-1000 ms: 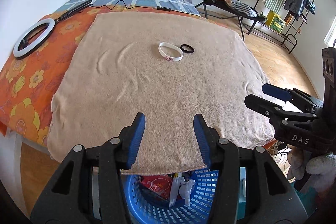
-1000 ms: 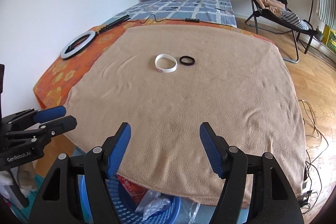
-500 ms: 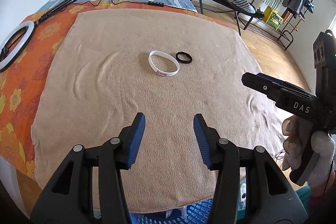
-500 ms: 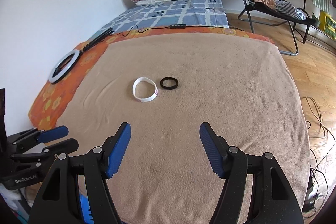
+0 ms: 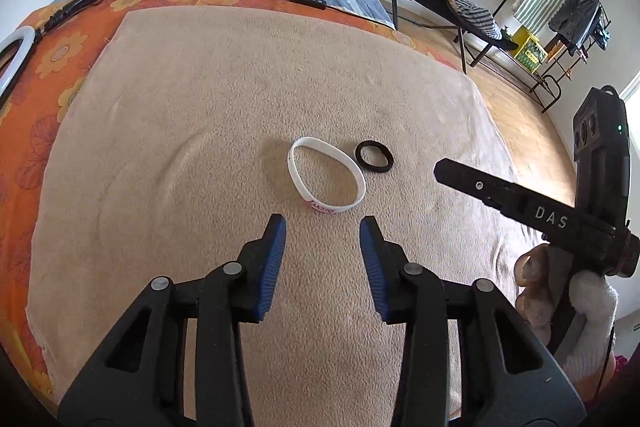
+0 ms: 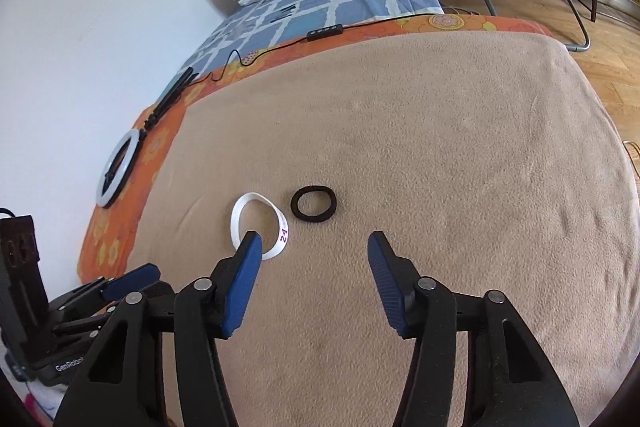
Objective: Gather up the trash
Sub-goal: 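Move the left gripper to the white wristband while the right approaches the black hair tie, then grasp the white wristband with the left gripper while the right grasps the black hair tie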
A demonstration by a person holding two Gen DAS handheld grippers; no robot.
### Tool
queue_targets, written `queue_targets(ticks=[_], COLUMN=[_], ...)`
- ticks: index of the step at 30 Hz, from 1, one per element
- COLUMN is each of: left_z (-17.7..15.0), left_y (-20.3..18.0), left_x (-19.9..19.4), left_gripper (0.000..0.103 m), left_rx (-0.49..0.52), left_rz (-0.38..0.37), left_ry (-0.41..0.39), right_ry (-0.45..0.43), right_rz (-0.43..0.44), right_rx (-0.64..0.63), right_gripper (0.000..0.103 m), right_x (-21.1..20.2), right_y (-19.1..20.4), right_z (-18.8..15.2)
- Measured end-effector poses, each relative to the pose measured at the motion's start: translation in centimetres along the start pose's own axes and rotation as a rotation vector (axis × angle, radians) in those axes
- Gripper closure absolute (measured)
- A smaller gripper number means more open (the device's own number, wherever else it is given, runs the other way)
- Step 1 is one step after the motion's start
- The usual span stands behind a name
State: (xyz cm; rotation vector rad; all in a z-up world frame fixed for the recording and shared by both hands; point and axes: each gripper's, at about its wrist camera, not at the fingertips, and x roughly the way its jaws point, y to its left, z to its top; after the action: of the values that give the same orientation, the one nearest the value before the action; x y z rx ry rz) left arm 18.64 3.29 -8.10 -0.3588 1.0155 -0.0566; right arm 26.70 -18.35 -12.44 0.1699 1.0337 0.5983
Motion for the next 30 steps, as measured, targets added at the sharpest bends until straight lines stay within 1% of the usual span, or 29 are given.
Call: queue_targets(ticks=[2, 3, 4, 5, 6, 9, 12, 17, 19, 20, 21, 23, 25, 30], left_z=[0.7, 0.9, 1.1, 1.4, 1.6, 1.9, 2.0, 2.3, 2.5, 2.5, 2.5, 2.6, 2.6, 2.5], left_y=[0.2, 0.2, 0.3, 0.4, 0.5, 1.0, 1.3, 1.3, 1.1, 1.0, 0.9, 0.7, 0.4, -0.2], left_x=[1.0, 1.5, 2.0, 2.5, 3.0, 4.3, 5.3, 6.4, 7.0, 7.3, 7.6, 7.7, 7.9, 7.3], left_gripper=[0.064, 0.065, 0.071, 0.073, 0.073, 0.073, 0.073, 0.078, 0.079, 0.088, 0.092, 0.096, 0.098, 0.101], left_rx=[0.000, 0.003, 0.006, 0.007, 0.006, 0.000, -0.002, 0.007, 0.020, 0.026, 0.032, 0.044, 0.070, 0.094], left_rz=[0.007, 0.009, 0.014, 0.016, 0.020, 0.038, 0.045, 0.052, 0.063, 0.068, 0.073, 0.081, 0.102, 0.105], left_ry=[0.004, 0.007, 0.011, 0.016, 0.020, 0.031, 0.036, 0.041, 0.044, 0.046, 0.048, 0.031, 0.020, -0.004], right_ry=[0.018, 0.027, 0.037, 0.045, 0.049, 0.053, 0.053, 0.050, 0.055, 0.055, 0.052, 0.045, 0.039, 0.022], right_rz=[-0.002, 0.000, 0.000, -0.003, -0.007, -0.021, -0.036, -0.051, -0.070, -0.081, -0.092, -0.125, -0.147, -0.158], right_rx=[0.006, 0.013, 0.020, 0.024, 0.027, 0.033, 0.029, 0.014, -0.006, -0.018, -0.033, -0.066, -0.091, -0.124], right_gripper=[0.056, 0.061, 0.067, 0.070, 0.072, 0.072, 0.076, 0.077, 0.081, 0.081, 0.081, 0.085, 0.095, 0.100], right_x=[1.3, 1.8, 2.4, 2.9, 3.4, 4.5, 5.2, 6.1, 6.6, 6.8, 7.0, 7.1, 7.3, 7.4], right_y=[-0.1, -0.3, -0.4, -0.5, -0.6, -0.8, -1.0, -0.8, -0.5, -0.4, -0.2, 0.1, 0.4, 0.7], right_z=[0.3, 0.4, 0.5, 0.6, 0.8, 1.1, 1.6, 1.9, 1.9, 1.9, 1.9, 1.8, 1.6, 1.4])
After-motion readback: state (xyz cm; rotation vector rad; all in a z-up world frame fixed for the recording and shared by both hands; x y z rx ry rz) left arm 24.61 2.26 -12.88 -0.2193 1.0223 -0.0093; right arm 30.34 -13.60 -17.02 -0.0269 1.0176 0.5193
